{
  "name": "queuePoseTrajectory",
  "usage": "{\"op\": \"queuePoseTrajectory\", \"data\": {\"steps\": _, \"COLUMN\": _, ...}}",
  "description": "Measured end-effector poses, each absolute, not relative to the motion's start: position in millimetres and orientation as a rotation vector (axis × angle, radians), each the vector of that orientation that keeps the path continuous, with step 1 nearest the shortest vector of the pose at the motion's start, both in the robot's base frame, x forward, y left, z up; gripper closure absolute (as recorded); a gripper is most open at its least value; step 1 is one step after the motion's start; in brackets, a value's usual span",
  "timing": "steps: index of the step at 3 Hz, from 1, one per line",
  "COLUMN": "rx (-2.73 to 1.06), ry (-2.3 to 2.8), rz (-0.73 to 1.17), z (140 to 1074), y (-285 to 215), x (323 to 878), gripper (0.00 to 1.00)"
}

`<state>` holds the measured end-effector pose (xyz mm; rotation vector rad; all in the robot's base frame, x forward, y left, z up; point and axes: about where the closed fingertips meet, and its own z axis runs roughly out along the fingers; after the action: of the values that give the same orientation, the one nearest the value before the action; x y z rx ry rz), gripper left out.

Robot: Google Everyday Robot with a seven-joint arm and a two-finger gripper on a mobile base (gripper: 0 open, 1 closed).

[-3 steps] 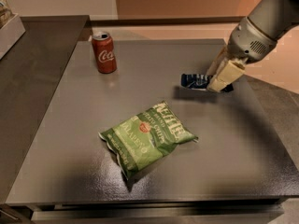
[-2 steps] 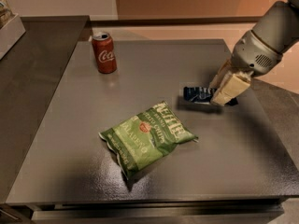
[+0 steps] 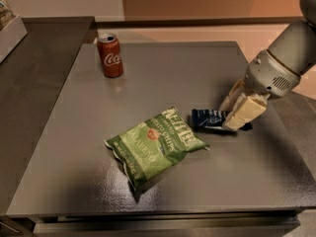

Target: Move rxbar blueberry near green jalapeno chip bag

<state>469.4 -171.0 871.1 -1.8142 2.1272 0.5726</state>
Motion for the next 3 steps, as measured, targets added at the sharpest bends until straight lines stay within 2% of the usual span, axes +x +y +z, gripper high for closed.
{"op": "queuePoseTrajectory", "data": {"steps": 2, "rx": -1.806, "ry": 2.12, "rz": 0.56, "z": 870.1, "y": -168.0, "x": 474.1, "gripper": 0.12}}
{"op": "queuePoseTrajectory", "data": {"steps": 3, "rx": -1.803, "ry": 2.117, "rz": 0.556, "z": 869.8, "y": -166.6, "x": 475.9, "gripper": 0.0}}
